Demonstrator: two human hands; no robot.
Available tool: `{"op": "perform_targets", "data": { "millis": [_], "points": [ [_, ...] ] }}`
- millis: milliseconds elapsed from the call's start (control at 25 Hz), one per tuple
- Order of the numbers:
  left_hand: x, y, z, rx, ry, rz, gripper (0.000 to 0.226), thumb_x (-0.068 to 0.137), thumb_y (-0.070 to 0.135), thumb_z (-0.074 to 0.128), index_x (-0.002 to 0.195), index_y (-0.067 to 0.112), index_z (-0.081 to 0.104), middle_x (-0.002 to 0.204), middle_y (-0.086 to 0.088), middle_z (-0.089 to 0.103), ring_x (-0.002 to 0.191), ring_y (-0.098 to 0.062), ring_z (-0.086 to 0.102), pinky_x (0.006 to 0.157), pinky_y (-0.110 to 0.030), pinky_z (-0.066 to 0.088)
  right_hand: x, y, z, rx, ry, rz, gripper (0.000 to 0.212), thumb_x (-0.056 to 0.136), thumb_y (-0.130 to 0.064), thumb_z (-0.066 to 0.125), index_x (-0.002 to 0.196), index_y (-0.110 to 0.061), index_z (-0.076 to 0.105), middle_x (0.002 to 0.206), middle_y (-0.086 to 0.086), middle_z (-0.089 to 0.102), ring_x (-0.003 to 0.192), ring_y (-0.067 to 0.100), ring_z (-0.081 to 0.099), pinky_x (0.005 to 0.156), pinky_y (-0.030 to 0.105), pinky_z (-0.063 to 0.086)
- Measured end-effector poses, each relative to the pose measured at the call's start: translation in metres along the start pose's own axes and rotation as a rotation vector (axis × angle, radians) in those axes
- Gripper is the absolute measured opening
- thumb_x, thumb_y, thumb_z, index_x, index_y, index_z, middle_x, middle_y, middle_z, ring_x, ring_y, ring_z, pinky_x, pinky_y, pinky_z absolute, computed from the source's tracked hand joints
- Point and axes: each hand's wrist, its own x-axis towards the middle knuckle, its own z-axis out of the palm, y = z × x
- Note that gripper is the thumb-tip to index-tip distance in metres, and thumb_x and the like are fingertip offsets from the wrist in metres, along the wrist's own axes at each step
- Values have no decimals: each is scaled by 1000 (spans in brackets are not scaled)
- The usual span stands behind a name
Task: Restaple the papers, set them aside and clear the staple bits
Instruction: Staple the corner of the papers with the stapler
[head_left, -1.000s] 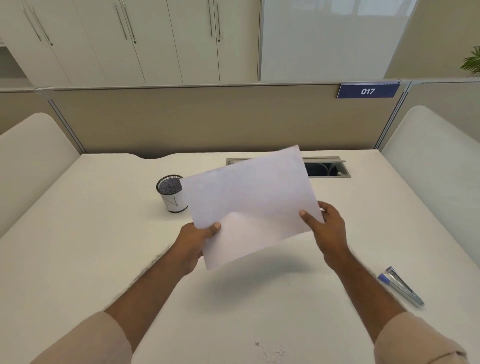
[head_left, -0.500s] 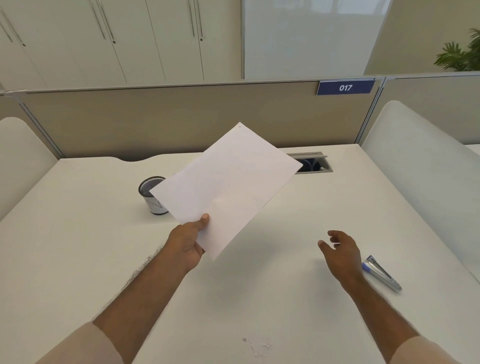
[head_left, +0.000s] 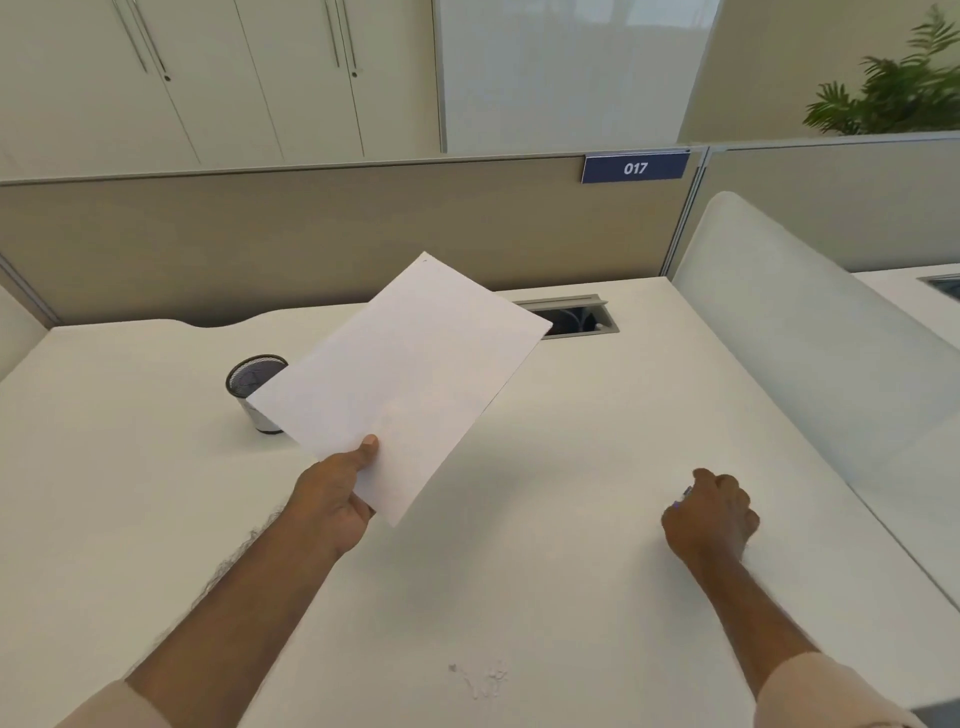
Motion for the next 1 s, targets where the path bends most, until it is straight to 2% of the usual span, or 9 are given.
{"op": "perform_targets", "data": {
  "millis": [120,320,400,480,600,760,840,920,1000],
  "points": [
    [-5,-1,-3,0,16,3,19,88,3,67,101,18,66,110,-2,70,92,-17,67,71,-37,53,1,24,5,-102,-100,83,29,82,-15,60,109,-5,56,113,17,52,112,36,47,96,41,32],
    [-16,-5,4,-30,9,12,20,88,3,66,104,16,66,106,-1,71,89,-16,67,68,-36,53,-6,31,15,-96,-37,-58,14,88,-20,60,93,-8,64,93,12,59,95,35,55,84,39,34],
    [-19,-5,6,-46,5,19,25,87,3,68,110,15,66,109,-2,71,91,-16,67,68,-35,54,-19,18,12,96,-74,-138,11,88,-19,62,91,-8,64,92,11,62,86,31,59,74,35,38],
    [-22,-4,8,-57,-3,30,21,87,4,68,105,16,66,107,-1,71,90,-15,68,68,-36,53,-38,-8,4,462,-186,-183,4,89,-14,63,90,-10,63,90,5,67,76,21,61,65,30,41],
    [-28,-3,11,-47,-24,39,21,88,5,68,106,15,67,105,0,72,92,-16,68,70,-37,54,-63,-53,-6,811,-385,-173,3,93,-15,59,96,-14,60,89,1,67,76,19,65,69,31,50],
    [-31,-3,11,-34,-15,66,30,87,4,68,115,13,64,107,-1,71,92,-15,67,68,-34,53,-59,-69,6,553,-327,-281,4,92,-14,56,89,-14,53,87,-10,64,76,19,59,64,31,45],
    [-33,-4,9,-22,-16,62,26,87,3,67,111,13,65,103,0,71,90,-15,67,65,-33,52,-53,-55,20,315,-306,-286,7,89,-15,56,85,-18,52,90,-2,59,84,25,58,70,34,45],
    [-35,-3,6,-1,-18,59,19,88,2,67,104,13,65,101,0,71,90,-15,67,68,-34,52,-52,-40,32,62,-301,-299,6,88,-18,55,94,-16,55,99,3,57,98,28,54,76,34,38],
    [-34,-1,3,26,-12,62,18,88,3,67,102,14,65,101,1,71,92,-16,66,72,-37,53,-50,-36,40,-37,-275,-309,16,89,-21,55,103,-15,58,106,4,57,104,27,51,79,34,34]
  ]
}}
